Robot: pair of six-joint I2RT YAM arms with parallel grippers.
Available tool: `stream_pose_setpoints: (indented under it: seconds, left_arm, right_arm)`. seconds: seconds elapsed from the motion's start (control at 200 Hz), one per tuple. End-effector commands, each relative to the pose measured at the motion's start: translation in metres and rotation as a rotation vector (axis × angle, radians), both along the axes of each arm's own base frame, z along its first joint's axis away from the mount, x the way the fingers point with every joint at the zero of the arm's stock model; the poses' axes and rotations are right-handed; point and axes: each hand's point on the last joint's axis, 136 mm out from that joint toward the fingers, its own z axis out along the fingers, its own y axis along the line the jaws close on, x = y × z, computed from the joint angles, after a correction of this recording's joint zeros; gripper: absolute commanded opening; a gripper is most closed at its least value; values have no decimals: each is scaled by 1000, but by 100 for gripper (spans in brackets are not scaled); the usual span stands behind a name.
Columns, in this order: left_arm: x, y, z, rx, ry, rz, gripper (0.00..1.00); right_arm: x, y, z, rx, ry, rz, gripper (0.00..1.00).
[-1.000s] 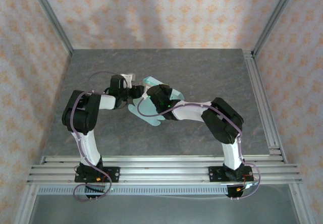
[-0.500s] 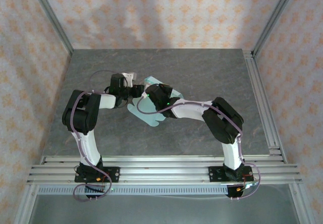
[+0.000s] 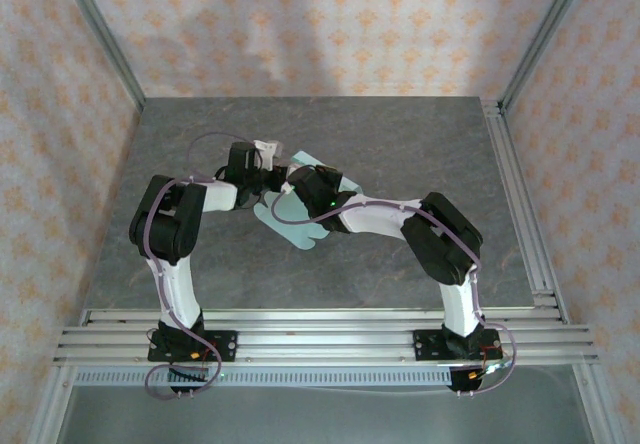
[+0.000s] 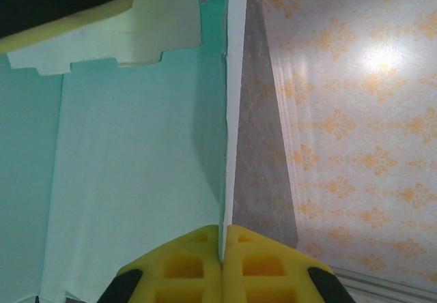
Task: Fold the paper box
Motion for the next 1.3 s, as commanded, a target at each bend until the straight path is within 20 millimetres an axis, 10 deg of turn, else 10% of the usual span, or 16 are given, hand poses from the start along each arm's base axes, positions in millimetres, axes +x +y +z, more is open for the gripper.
stream_pose_setpoints:
  seconds: [0.0,0.731,1.296]
  left_arm:
    - [7,-2,-8,38,4,10,42]
    - [12,-7,-8,67,8,42,15]
    - [4,5,-10,173,6,62,8]
  right_arm:
    - [-17,7,-35,-53,139,68,0]
    - [-27,13,-40,-14,220,63,0]
    - [-43,29,10,364,281,63,62]
